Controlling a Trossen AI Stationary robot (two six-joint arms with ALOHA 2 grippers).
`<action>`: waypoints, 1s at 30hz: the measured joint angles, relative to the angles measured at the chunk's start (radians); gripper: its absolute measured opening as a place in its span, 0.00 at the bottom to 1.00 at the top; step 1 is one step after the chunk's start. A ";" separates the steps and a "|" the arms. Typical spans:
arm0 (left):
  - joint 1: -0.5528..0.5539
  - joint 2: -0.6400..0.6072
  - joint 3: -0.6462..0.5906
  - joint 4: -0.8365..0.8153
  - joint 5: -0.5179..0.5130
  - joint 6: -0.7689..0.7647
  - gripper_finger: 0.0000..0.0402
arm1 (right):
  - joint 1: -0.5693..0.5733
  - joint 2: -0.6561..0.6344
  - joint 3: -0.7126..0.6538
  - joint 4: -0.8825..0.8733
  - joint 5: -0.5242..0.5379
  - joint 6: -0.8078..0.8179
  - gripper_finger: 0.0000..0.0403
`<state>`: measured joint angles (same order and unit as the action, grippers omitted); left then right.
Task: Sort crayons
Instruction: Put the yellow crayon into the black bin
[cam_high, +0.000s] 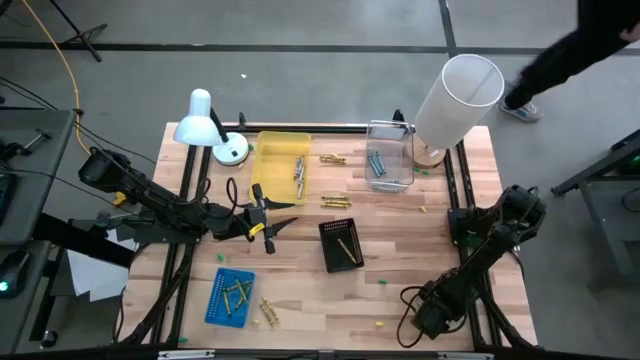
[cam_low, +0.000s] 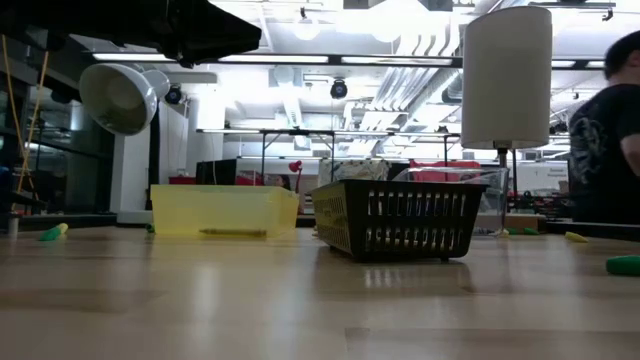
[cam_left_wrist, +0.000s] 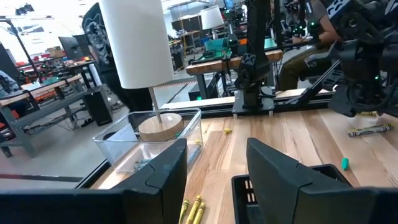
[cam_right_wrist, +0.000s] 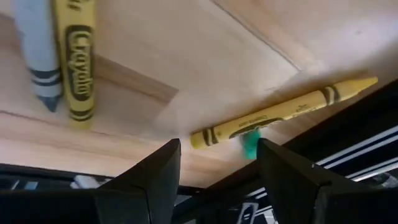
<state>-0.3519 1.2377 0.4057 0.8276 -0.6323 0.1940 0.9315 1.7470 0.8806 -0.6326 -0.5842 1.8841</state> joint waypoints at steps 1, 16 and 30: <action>0.000 0.000 0.000 0.000 0.000 0.000 0.38 | 0.001 0.000 0.000 -0.008 0.001 -0.003 0.51; 0.000 0.000 0.000 -0.001 0.000 0.000 0.38 | 0.003 -0.002 0.001 -0.058 0.123 -0.205 0.51; 0.000 0.000 0.000 0.000 0.000 0.000 0.38 | -0.010 -0.003 0.002 -0.074 0.140 -0.169 0.51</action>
<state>-0.3523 1.2377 0.4057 0.8272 -0.6324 0.1940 0.9218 1.7443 0.8822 -0.7063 -0.4447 1.7155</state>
